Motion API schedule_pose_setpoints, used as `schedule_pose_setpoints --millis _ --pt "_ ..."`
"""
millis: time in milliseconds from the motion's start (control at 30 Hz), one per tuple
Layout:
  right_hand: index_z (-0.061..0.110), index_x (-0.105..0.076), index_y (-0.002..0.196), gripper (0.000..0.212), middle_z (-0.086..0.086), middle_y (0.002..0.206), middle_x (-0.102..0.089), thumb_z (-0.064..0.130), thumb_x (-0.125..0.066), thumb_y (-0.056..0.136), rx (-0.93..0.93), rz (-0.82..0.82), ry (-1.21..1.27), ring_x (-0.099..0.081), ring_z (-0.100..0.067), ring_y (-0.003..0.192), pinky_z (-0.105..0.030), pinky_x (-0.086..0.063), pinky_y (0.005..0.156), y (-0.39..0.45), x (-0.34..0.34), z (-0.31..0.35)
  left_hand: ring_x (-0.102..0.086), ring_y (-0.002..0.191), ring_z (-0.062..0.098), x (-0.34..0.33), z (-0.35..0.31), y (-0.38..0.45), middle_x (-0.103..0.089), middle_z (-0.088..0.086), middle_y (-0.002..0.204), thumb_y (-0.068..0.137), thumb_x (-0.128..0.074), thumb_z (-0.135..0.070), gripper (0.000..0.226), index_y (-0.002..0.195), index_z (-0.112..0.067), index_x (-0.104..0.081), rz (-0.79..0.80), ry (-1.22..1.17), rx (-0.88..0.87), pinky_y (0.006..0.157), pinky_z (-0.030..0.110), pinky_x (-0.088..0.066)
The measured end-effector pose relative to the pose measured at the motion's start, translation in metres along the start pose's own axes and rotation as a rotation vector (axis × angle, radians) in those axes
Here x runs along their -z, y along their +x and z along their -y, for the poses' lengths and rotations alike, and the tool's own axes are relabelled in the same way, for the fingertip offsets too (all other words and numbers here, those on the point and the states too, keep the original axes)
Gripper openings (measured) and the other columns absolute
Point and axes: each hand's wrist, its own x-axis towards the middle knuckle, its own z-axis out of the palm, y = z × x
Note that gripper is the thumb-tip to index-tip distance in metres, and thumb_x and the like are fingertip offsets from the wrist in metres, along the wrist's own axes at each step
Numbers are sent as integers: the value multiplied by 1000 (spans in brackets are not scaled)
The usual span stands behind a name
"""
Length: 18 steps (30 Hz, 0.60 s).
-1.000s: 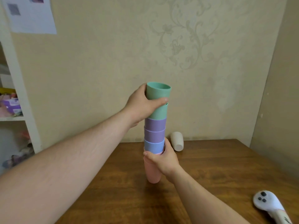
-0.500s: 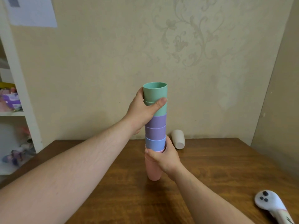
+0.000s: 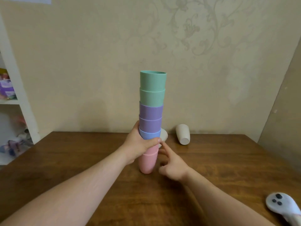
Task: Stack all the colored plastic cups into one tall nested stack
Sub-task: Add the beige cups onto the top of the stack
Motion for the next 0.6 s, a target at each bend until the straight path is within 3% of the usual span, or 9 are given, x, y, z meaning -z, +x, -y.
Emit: schedule_pose_setpoints --millis 67,167,233,300,400,500,600 --pt "35 -44 161 90 14 125 -69 9 -64 77 -90 -106 -71 -71 -4 82 -20 -56 63 9 16 -6 -80 105 5 12 5 8 -81 -20 117 61 -98 -36 84 137 -37 -60 -70 25 -11 85 25 -63" --pt "28 -57 149 59 14 106 -65 16 -65 92 -183 -332 -76 -63 -6 85 -26 -51 66 38 29 -2 -80 101 7 28 15 17 -82 -16 114 57 -98 -44 84 132 -38 -61 -189 13 -7 86 30 -63" --pt "25 -44 159 67 1 122 -66 29 -68 97 -240 -405 -17 -62 -16 92 -30 -47 70 66 25 4 -80 102 10 32 22 21 -82 -15 114 57 -98 -45 82 131 -38 -61 -244 10 -6 90 35 -65" --pt "23 -18 171 94 -18 156 -51 45 -71 97 -324 -451 65 -61 -37 120 -37 -50 86 96 17 12 -80 103 8 29 27 22 -81 -18 115 59 -98 -45 81 130 -42 -60 -243 22 1 90 36 -65" --pt "37 10 171 118 -27 167 -30 69 -69 89 -465 -413 68 -55 -50 133 -55 -54 105 131 2 22 -80 103 6 21 32 23 -81 -20 116 61 -98 -42 77 128 -46 -60 -228 10 -6 84 29 -63" --pt "45 7 169 119 -26 165 -31 72 -71 85 -499 -352 -64 -46 -48 143 -52 -46 115 148 -8 19 -80 103 5 20 34 24 -81 -21 115 60 -98 -42 78 129 -45 -60 -243 -16 -1 83 25 -62" --pt "42 -11 167 113 -19 151 -53 61 -79 79 -440 -337 -35 -58 -41 129 -48 -55 102 146 -8 17 -79 104 6 23 36 24 -81 -18 117 61 -99 -42 82 133 -44 -60 -215 -15 3 86 28 -65"
